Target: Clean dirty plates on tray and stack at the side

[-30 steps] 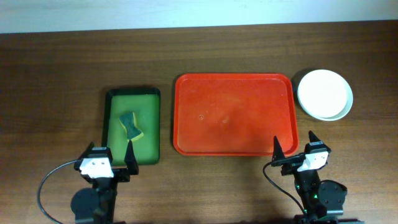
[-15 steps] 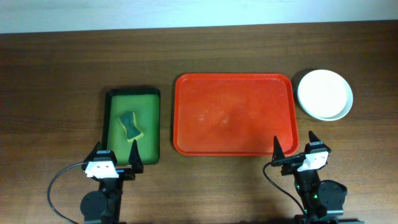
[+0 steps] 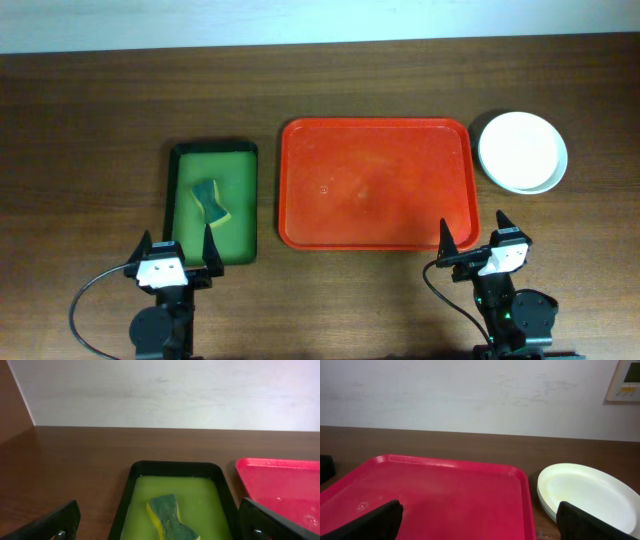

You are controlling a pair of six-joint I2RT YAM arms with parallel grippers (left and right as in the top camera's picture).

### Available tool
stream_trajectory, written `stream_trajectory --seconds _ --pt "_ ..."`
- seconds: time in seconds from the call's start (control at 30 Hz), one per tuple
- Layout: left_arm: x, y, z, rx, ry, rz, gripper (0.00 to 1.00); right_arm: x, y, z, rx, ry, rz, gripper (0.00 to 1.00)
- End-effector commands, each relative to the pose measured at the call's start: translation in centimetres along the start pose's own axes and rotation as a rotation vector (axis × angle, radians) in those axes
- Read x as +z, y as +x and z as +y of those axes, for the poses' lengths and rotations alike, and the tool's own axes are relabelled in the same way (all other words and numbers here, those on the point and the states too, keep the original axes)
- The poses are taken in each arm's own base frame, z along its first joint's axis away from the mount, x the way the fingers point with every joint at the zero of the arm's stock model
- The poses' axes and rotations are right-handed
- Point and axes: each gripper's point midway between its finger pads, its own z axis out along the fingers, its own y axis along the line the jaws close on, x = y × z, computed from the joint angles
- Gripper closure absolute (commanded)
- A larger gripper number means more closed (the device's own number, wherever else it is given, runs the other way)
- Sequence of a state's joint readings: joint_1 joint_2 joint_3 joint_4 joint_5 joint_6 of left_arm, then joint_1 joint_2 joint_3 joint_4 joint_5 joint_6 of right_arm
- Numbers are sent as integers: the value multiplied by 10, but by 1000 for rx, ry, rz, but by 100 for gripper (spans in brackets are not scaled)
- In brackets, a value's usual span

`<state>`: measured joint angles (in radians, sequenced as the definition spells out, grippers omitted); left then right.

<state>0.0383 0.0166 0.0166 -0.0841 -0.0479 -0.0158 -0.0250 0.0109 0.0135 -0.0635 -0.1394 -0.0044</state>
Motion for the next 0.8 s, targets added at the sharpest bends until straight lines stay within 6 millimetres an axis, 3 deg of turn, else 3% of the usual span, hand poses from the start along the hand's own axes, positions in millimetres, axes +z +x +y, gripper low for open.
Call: stream_trajectory --seconds 0.0,0.1,0.77 --pt "0 0 6 -28 -40 -8 1 0 3 -2 2 10 4 1" --pt "0 1 -3 14 13 -2 1 0 3 -2 2 10 4 1" --pt "0 1 -5 47 28 -5 1 0 3 -2 2 10 4 2"
